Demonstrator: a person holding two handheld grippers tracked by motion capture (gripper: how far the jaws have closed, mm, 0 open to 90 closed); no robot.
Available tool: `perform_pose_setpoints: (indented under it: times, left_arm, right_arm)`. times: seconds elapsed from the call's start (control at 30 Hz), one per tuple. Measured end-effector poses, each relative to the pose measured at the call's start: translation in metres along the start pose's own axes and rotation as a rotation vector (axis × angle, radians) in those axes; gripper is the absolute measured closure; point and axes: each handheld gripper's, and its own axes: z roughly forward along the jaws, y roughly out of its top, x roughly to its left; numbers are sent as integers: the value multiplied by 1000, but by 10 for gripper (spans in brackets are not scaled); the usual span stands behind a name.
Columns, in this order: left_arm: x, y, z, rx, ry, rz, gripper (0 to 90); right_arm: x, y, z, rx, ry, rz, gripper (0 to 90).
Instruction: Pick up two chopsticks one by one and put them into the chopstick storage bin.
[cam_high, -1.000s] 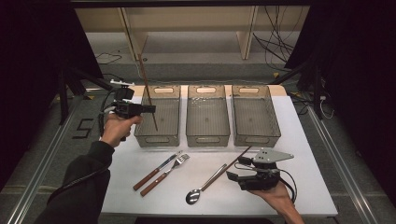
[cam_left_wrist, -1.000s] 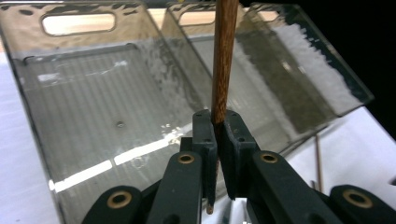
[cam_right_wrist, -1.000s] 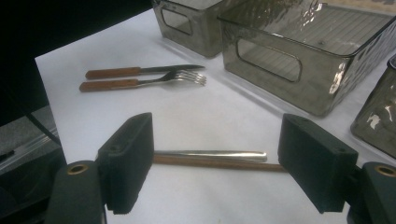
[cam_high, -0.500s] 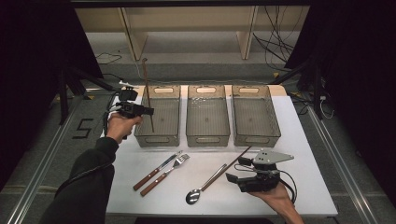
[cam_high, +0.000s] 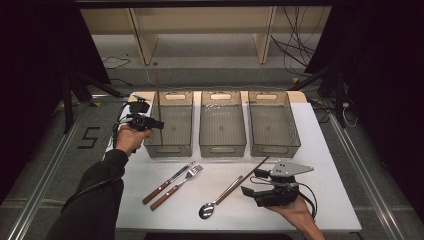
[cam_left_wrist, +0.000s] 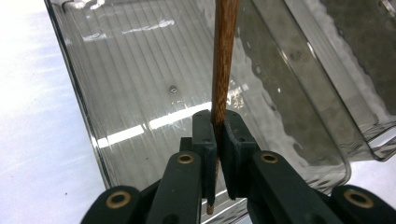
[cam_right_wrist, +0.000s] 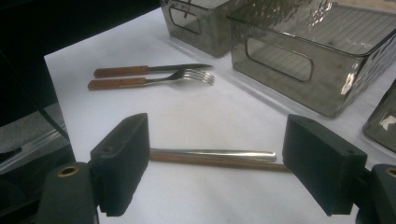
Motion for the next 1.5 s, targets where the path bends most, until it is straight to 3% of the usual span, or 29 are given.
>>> perform_pose_setpoints:
  times: [0.2,0.3,0.47,0.6,0.8,1.07,1.17,1.4,1.5]
  left_arm:
    - [3,-3,6,34,21,3,840]
    - [4,-5,8,31,27,-18,821]
    - [4,-3,4,20,44,-42,474]
    - [-1,-3,-6,-14,43,-33,338]
    - [-15,-7,-27,-64,-13,-11,239]
    - [-33,-38,-52,-169,-110,18,168]
    - [-39,-52,-57,-196,-148,39,157]
    - [-53,-89,-62,-241,-176,96,155]
    - [-57,-105,-61,-264,-184,96,156]
  right_arm:
    - [0,0,1,3,0,-2,241]
    - [0,0,0,1,1,-1,242]
    - [-1,0,0,1,1,-1,242]
    - [-1,1,-1,-5,0,0,242]
    - [-4,4,-5,-3,-15,-14,241]
    - [-15,21,-13,52,-31,-96,234]
    - [-20,29,-11,104,-35,-138,224]
    - [-31,38,9,298,-30,-262,233]
    - [-33,40,19,358,-24,-320,243]
